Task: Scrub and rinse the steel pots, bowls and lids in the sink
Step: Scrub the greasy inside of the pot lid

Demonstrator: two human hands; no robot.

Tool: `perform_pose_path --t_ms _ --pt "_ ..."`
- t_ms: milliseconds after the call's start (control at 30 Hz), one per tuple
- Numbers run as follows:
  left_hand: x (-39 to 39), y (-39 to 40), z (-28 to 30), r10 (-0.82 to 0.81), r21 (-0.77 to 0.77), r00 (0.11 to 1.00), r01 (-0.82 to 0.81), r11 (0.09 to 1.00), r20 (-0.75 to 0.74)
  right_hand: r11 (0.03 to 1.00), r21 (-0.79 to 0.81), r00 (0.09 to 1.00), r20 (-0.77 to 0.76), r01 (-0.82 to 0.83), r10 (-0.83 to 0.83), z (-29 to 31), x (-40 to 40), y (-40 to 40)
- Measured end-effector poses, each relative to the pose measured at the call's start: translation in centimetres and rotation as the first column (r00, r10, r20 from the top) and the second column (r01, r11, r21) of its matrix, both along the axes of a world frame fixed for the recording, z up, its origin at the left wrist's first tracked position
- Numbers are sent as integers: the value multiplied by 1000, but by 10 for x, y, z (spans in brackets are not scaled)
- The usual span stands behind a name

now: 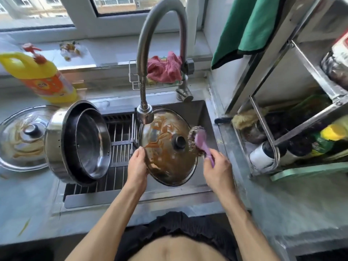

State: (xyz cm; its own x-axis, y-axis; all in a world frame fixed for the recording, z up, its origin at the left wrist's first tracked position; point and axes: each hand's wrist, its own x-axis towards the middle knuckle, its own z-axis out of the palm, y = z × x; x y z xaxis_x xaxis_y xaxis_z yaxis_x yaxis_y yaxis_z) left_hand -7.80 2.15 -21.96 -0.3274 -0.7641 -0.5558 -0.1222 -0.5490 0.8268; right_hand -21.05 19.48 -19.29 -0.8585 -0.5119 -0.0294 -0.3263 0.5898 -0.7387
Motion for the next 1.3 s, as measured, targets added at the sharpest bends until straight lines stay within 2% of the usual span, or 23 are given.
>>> perform_pose_path --t_ms 167,267,300,333,400,433,467,533,567,600,667,700,800,833,900,933,967,1033,1067,1133,1167,1267,1300 --pt "-9 -6 8 -111 -335 982 156 929 151 938 63 933 -99 -342 347 9 4 -35" --pt "-12 -14 10 -101 -472 969 200 859 227 858 201 817 -265 -473 512 12 16 -45" --pt "-12 -18 12 -73 -507 964 198 839 256 857 242 790 -334 -456 514 14 10 -46" --pt "-11 -21 14 -44 -540 964 185 821 264 880 257 805 -361 -399 471 14 -2 -46" --pt "-13 -29 21 -5 -579 971 148 802 241 923 294 893 -302 -247 335 18 -28 -50" --pt "-16 -31 23 -3 -586 968 153 796 250 926 309 908 -282 -219 309 21 -33 -53" --pt "-19 -32 24 -11 -589 961 177 789 275 912 321 884 -306 -254 354 25 -27 -57" --pt "-24 -37 24 -32 -585 947 224 779 320 816 381 730 -382 -434 567 30 -3 -63" --pt "-25 -40 23 -38 -586 941 241 774 337 796 398 666 -441 -455 601 27 -2 -62" --pt "-27 -45 24 -43 -591 937 254 765 346 797 418 677 -432 -435 596 24 -13 -62" --pt "-29 -55 21 -63 -591 933 275 759 354 854 419 824 -331 -308 459 28 -39 -66" --pt "-29 -60 20 -67 -585 931 281 761 359 845 436 834 -303 -309 462 27 -42 -67" --pt "-30 -68 20 -100 -561 919 316 765 382 724 496 620 -393 -478 679 19 -11 -62" --pt "-31 -70 21 -114 -552 917 324 768 381 726 501 615 -403 -472 678 18 -17 -64" --pt "-34 -75 23 -149 -521 910 349 779 387 805 476 790 -309 -354 530 23 -40 -70" --pt "-34 -77 22 -154 -501 913 342 795 379 802 499 828 -257 -329 499 26 -44 -74" --pt "-33 -79 21 -149 -486 916 329 810 372 783 516 800 -272 -348 535 24 -40 -77" --pt "-31 -84 19 -139 -477 914 323 818 381 706 540 681 -298 -457 669 22 -27 -77" --pt "-31 -86 18 -140 -474 914 323 819 381 717 518 696 -285 -466 659 21 -32 -78" --pt "-35 -87 18 -153 -470 907 342 814 393 806 489 845 -224 -335 487 24 -53 -85" --pt "-36 -87 17 -150 -471 900 349 810 409 795 511 861 -187 -326 474 25 -55 -90" --pt "-38 -91 14 -133 -448 894 338 828 427 652 586 695 -198 -481 691 18 -41 -90" --pt "-38 -91 15 -137 -444 899 332 833 416 687 562 736 -190 -461 650 18 -46 -90"
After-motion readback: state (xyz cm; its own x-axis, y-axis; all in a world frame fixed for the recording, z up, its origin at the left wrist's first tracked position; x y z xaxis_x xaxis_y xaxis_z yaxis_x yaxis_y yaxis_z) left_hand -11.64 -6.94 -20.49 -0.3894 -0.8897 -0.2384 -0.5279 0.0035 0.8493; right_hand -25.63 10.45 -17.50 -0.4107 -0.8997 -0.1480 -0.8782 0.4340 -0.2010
